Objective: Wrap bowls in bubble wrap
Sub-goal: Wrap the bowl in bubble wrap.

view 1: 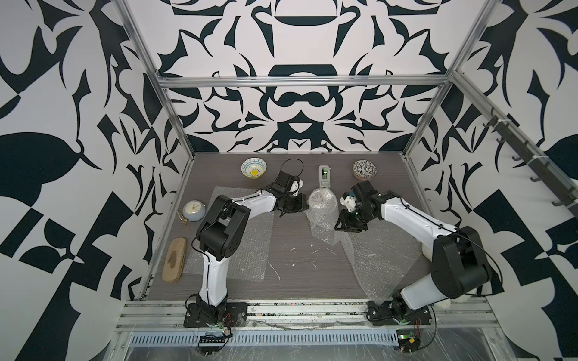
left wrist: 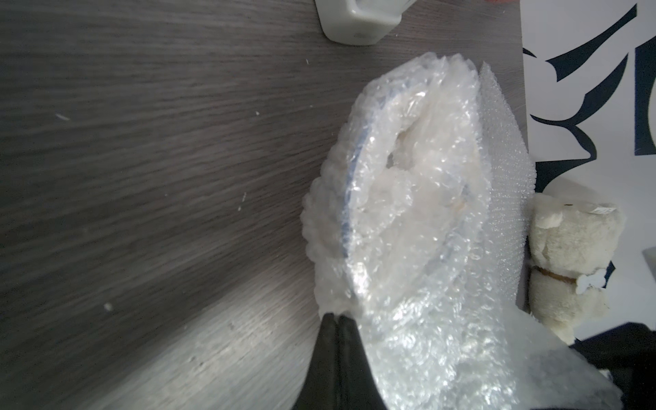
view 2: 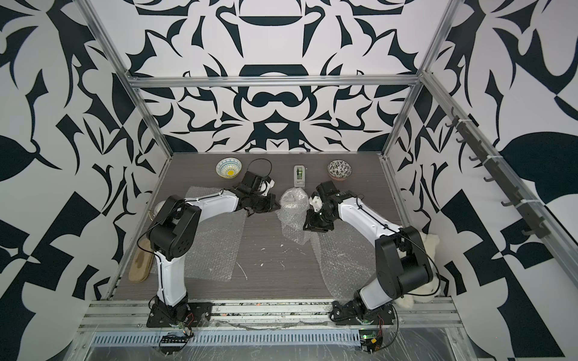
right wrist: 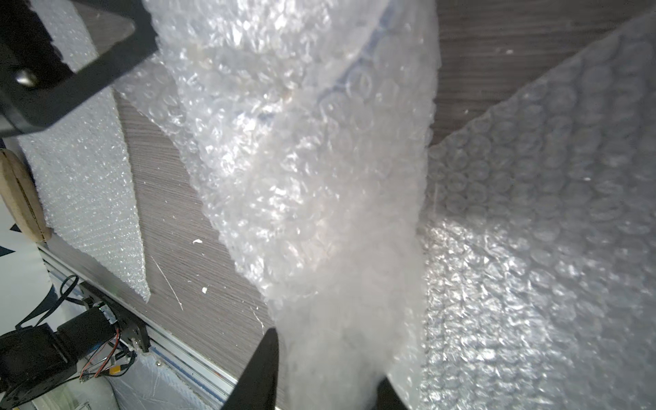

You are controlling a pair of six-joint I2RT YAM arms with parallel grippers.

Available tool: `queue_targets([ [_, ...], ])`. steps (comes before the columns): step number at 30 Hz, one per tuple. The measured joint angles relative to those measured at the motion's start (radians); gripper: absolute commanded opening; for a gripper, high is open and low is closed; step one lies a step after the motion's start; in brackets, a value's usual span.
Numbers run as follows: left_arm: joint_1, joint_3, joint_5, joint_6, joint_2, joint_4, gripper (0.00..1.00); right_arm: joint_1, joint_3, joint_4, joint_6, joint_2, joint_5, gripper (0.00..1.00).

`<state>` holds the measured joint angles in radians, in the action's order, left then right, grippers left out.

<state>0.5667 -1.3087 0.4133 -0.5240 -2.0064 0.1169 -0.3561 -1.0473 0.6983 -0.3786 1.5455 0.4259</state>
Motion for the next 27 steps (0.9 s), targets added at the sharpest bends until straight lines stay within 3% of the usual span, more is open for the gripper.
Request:
queue_targets([
  [3,0.0,0.0,0.0,0.0,0.0,0.0,0.0,0.0,-0.005,-0.004,0.001,0.017,0.001,0.11],
  [6,0.0,0.0,-0.002,0.0,0.0,0.0,0.0,-0.003,-0.007,-0.003,0.006,0.02,0.013,0.05],
  [14,0.0,0.0,-0.002,0.0,-0.005,0.0,0.0,-0.005,-0.104,-0.014,0.002,0.037,0.117,0.04],
  [27,-0.001,-0.005,-0.002,0.0,-0.009,0.012,0.0,0.029,-0.248,-0.131,-0.042,0.248,0.234,0.04],
])
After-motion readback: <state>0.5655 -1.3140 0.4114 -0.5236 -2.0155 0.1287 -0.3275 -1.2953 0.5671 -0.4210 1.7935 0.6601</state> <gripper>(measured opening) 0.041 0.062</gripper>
